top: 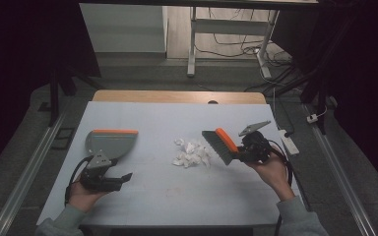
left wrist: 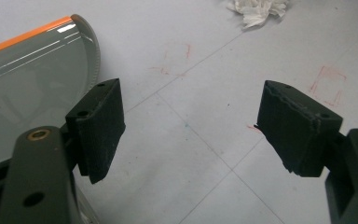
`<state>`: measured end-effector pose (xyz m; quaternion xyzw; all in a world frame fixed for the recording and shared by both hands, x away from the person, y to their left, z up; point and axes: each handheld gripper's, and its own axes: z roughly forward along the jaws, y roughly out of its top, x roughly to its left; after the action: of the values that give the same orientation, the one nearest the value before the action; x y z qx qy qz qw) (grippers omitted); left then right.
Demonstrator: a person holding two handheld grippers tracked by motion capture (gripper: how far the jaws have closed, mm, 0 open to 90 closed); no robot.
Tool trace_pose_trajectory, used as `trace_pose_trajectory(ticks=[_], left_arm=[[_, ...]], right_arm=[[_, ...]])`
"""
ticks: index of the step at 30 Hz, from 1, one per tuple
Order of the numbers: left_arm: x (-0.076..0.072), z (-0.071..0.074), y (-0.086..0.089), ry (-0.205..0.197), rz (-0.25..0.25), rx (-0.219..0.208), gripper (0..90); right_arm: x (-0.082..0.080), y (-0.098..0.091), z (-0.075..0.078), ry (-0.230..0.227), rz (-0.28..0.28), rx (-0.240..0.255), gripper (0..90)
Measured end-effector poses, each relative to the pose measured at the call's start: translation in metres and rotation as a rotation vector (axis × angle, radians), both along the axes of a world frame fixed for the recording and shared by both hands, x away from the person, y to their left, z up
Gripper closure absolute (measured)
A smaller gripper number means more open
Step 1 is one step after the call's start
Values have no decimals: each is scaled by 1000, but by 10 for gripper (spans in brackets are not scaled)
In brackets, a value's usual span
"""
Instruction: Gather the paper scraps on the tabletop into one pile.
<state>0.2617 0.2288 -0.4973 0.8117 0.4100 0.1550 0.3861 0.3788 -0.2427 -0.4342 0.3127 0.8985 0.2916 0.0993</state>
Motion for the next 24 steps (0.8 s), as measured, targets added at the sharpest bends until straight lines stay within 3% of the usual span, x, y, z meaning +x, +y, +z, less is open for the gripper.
trace_pose_trajectory(ticks=[9, 16, 24], left_arm=[[-1, 0, 1, 0, 15, 8, 242], [-5, 2, 2, -24, 13, -2, 247], [-7, 2, 3, -41, 10, -7, 247]], right_arm=[[-13, -24, -9, -27, -64, -1, 697], [-34, -50, -8, -111, -133, 53, 696], [-51, -68, -12, -146, -176, 80, 696]])
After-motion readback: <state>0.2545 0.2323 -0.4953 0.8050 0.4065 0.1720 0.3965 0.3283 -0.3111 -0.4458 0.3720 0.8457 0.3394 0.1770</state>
